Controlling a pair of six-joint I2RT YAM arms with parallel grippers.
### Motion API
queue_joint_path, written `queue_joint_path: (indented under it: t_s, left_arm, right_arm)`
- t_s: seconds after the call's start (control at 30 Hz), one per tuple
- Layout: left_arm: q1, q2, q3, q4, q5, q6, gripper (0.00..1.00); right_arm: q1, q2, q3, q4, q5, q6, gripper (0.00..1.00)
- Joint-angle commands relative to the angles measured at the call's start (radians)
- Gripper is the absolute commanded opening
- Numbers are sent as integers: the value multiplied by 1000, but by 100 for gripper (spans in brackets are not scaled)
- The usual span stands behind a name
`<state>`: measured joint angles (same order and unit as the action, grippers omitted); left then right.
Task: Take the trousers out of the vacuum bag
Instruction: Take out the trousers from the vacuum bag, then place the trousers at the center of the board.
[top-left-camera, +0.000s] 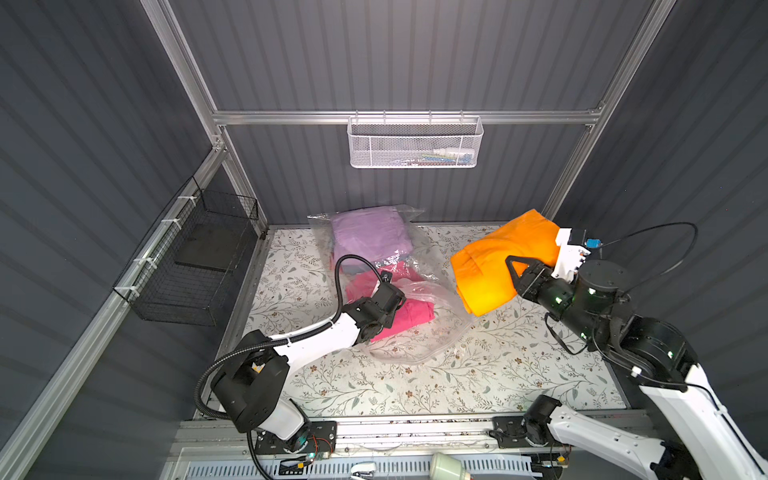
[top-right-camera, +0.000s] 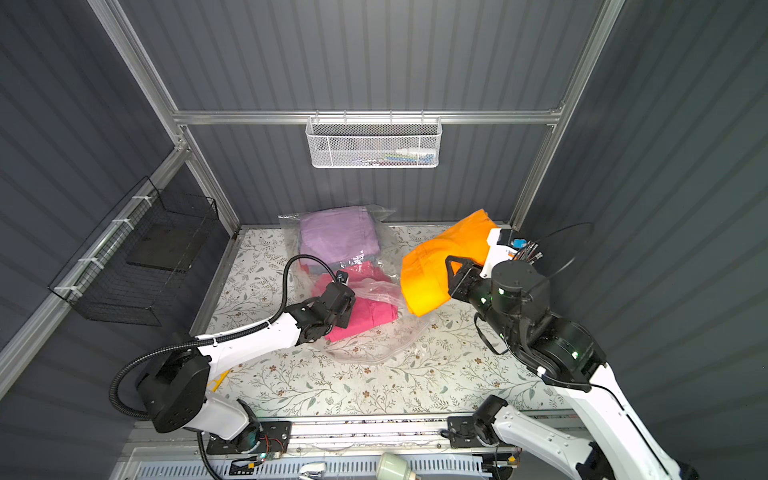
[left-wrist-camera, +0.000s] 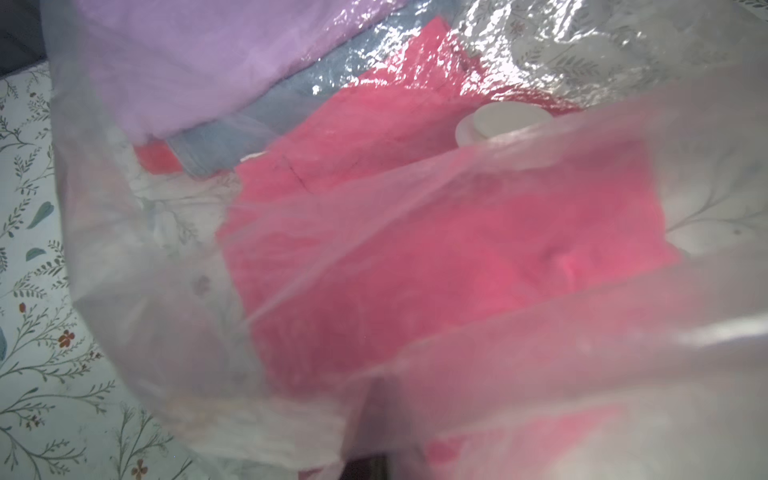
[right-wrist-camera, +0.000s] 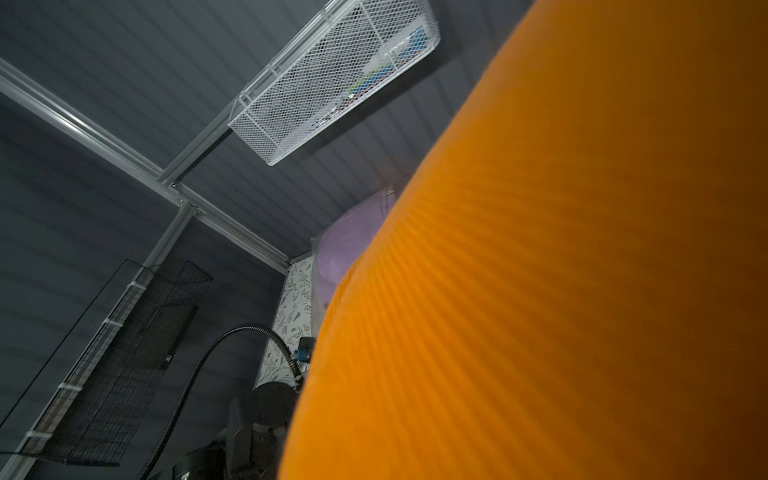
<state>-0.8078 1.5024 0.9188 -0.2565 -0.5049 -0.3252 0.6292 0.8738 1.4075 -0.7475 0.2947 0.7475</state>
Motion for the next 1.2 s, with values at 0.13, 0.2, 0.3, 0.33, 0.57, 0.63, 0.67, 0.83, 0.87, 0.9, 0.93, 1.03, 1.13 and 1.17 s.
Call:
queue_joint_path:
  t_s: [0.13,0.2,0.3,0.33,0.57,0.63,0.67,0.83,0.87,0.9,0.93,1.03,1.13,1.17]
  left_arm:
    - [7,-92,-83,-77,-44,-74,0]
    - [8,-123,-106,-78,-47,-83,0]
    - [7,-159,-117,-78,-47,-83,0]
    - [7,-167,-117,-82,-47,-83,0]
    - [7,-201,-122,-85,-34,-72,0]
    - [7,-187,-108,-108,-35,-72,0]
    - [7,-183,-103,-115,-37,-76,0]
    - [7,-204,-104,-125,-53,-86,0]
    - [7,-209,-105,-130,-57,-87,0]
    - [7,-213,-102,-138,-58,-89,0]
    - [7,-216,-99,-145,-56,-90,0]
    - [7,-220,-97,-160,-49,-91,0]
    - [8,-214,-91,-186,-57,-90,0]
    - [7,-212,-89,-193,-59,-89,0]
  right_arm:
    - [-285,31,-43,176,-307,-1,0]
    - [-364,64,-66,192,-385,19,0]
    - [-426,110,-119,246,-444,40,0]
    - [-439,122,-138,269,-449,42,0]
    - [-514,209,-194,354,-474,35,0]
    - [-540,238,-186,401,-509,39,0]
    - [-542,273,-179,407,-509,33,0]
    - [-545,389,-157,477,-529,37,0]
    - [-545,414,-157,492,-530,41,0]
    - [-545,441,-153,507,-532,42,0]
    - [-545,469,-145,521,-534,42,0]
    - [-544,543,-111,549,-533,42,0]
    - [-545,616,-68,579,-524,33,0]
    - [-544,646,-41,580,-522,24,0]
